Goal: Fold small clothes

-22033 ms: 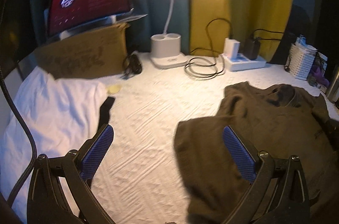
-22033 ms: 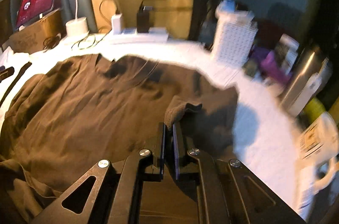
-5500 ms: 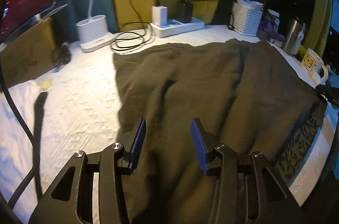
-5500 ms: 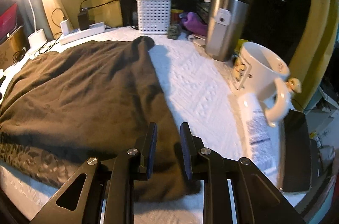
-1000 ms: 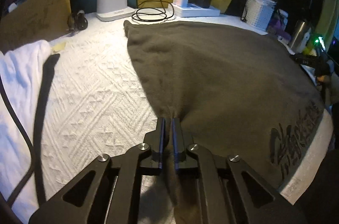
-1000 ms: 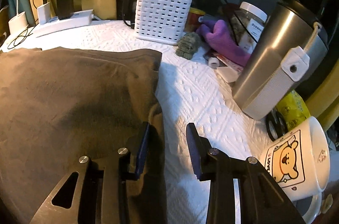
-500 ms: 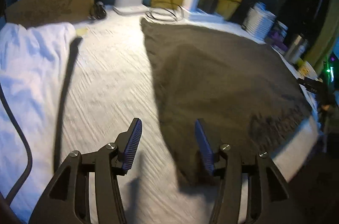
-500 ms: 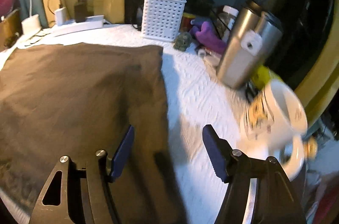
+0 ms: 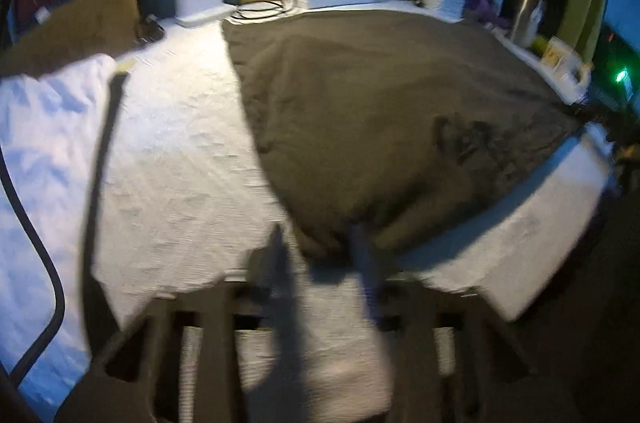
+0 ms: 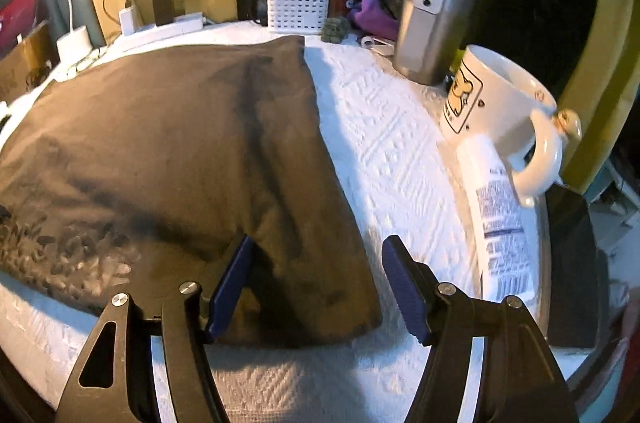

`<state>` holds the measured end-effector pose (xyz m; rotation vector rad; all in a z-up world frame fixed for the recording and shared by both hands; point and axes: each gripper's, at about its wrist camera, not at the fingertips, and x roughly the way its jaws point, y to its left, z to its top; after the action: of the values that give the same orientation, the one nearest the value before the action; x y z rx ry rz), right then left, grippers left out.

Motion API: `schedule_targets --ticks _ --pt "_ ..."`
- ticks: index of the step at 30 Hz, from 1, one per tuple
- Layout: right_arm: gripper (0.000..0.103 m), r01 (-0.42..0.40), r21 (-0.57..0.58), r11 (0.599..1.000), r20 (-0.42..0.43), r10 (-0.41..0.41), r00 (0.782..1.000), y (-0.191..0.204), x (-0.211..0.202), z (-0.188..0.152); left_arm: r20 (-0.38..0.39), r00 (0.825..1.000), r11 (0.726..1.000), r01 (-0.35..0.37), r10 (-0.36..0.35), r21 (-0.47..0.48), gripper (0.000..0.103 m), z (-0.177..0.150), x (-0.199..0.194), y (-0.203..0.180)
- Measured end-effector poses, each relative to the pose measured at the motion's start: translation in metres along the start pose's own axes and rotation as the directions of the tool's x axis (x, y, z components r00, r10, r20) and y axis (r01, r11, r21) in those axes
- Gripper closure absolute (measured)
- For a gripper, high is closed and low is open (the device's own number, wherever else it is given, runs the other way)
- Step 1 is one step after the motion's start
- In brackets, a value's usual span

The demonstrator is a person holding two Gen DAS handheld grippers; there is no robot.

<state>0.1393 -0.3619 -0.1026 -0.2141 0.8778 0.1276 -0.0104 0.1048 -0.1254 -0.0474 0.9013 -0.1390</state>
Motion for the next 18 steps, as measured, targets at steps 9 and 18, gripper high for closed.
schedule_targets --ticks 9,18 --pt "0.034 -0.006 0.017 1.000 0.009 0.006 1.000 -0.005 -0.004 -0.007 -0.027 0.997 0.997 -0.070 0.071 0.009 0.095 0.000 -0.007 0.001" --pt "0.032 -0.005 0.039 0.999 0.007 0.004 1.000 -0.009 -0.007 -0.012 -0.026 0.970 0.970 -0.242 0.243 0.036 0.093 0.003 -0.027 0.014"
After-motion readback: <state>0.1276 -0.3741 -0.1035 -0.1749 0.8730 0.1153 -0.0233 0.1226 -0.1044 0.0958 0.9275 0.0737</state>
